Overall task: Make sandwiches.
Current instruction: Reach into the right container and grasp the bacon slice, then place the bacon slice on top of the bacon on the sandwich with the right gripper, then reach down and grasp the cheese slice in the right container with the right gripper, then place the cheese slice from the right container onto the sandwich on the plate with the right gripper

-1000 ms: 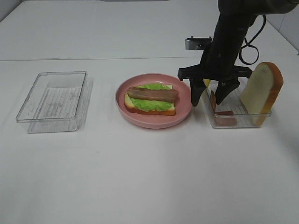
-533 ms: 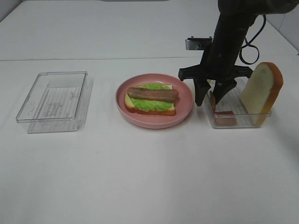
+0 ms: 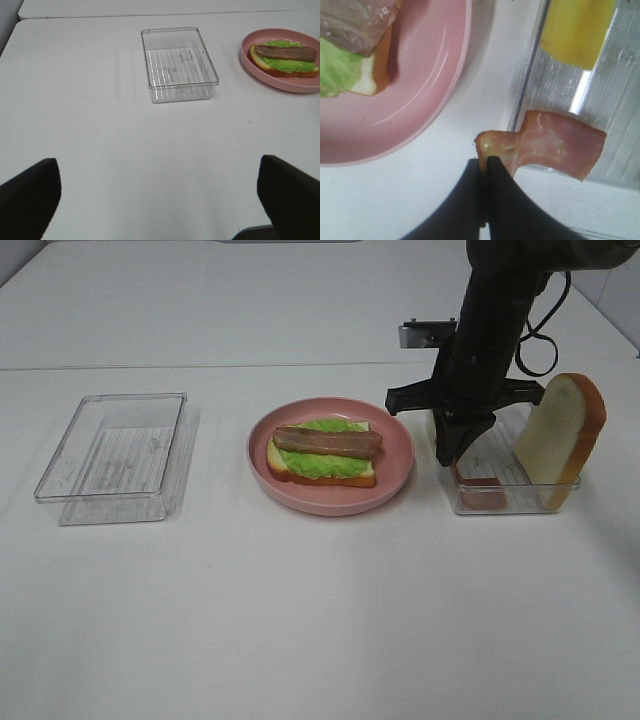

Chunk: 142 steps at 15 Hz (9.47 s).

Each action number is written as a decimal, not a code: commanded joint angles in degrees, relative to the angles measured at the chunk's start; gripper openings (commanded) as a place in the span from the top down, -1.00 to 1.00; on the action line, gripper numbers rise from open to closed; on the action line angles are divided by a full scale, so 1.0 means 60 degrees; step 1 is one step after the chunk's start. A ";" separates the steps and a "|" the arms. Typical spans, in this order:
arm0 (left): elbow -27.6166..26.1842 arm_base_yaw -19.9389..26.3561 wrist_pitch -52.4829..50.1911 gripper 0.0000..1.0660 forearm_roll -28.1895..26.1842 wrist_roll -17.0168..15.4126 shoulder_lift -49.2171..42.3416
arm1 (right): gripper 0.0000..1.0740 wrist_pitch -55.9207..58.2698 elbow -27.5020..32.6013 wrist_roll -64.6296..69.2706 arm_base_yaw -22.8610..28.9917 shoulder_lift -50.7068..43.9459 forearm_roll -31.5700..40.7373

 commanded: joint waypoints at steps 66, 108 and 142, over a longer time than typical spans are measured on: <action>0.0029 0.0038 -0.0095 -0.88 -0.0134 -0.0067 -0.0220 | -0.81 -0.3906 -0.0095 -0.0267 0.1079 -0.0649 0.0917; 0.0029 0.0038 -0.0095 -0.88 -0.0153 -0.0067 -0.0191 | 1.00 -0.1652 -0.1576 0.0907 -0.0917 0.0181 0.0420; 0.0029 0.0038 -0.0095 -0.88 -0.0201 -0.0067 -0.0191 | -0.23 -0.4431 0.2464 -0.5768 -0.0248 -0.0344 1.0867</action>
